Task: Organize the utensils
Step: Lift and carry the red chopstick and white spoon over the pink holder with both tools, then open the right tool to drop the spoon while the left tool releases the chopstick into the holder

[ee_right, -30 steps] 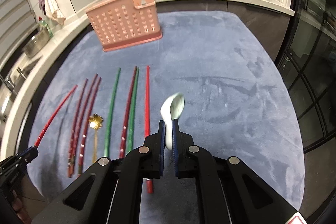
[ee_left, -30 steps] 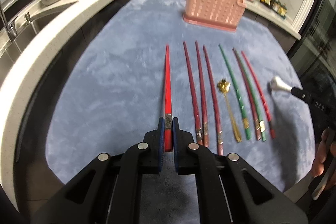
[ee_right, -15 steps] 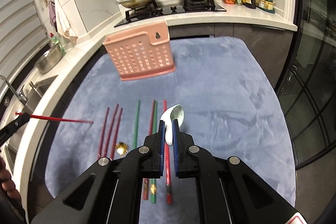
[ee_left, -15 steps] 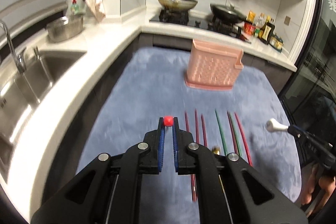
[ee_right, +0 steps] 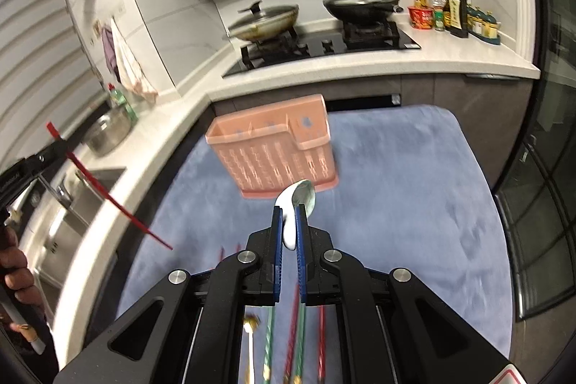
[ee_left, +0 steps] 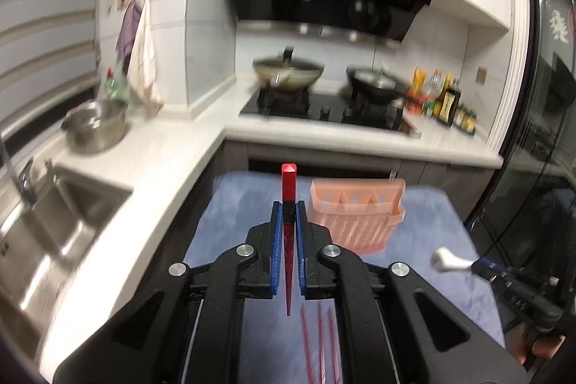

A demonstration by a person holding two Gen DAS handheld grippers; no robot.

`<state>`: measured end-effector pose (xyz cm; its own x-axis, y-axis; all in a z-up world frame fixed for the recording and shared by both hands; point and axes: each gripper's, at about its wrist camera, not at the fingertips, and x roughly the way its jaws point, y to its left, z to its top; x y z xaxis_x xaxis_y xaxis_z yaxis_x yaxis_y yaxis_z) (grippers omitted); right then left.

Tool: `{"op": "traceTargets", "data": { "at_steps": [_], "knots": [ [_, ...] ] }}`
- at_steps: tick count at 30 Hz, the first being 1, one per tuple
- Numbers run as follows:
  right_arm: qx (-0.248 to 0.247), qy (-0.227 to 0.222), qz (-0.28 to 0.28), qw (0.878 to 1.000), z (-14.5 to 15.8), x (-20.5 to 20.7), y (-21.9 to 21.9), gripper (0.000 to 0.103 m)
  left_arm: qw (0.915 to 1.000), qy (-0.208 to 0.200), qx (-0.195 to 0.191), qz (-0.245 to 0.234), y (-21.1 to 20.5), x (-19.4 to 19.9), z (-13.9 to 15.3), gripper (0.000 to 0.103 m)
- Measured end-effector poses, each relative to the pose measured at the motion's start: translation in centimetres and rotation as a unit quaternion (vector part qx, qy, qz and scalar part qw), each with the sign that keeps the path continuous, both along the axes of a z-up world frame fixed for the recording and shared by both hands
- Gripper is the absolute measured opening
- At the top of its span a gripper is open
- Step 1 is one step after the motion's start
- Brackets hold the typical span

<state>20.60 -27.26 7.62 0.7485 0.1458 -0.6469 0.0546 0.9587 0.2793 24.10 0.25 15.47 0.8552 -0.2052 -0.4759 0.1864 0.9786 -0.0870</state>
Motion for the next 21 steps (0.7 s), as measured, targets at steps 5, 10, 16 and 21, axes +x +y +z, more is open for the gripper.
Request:
{"op": "traceTargets", "data": {
  "at_steps": [5,10,16,21],
  "knots": [
    [0.006,-0.008,0.0,1.0,2.0,4.9,-0.9,0.007,0.9977,-0.065,-0.017,-0.007,-2.2,3.2,4.9,0.007],
    [0.025,0.007,-0.004,1.0,1.8,9.9,-2.2,0.007,0.9943,-0.103,-0.025,-0.013,-4.5,5.9,7.6,0.007],
    [0.055,0.046,-0.005,0.997,-0.7,14.7,-3.3,0.007,0.9947,-0.096,-0.034,-0.018,-6.1,9.9,6.3,0.007],
    [0.059,0.077,-0.007,0.995,-3.5,17.5,-3.6,0.007,0.9975,-0.066,-0.021,-0.015,-7.2,12.7,2.9,0.007]
  ]
}}
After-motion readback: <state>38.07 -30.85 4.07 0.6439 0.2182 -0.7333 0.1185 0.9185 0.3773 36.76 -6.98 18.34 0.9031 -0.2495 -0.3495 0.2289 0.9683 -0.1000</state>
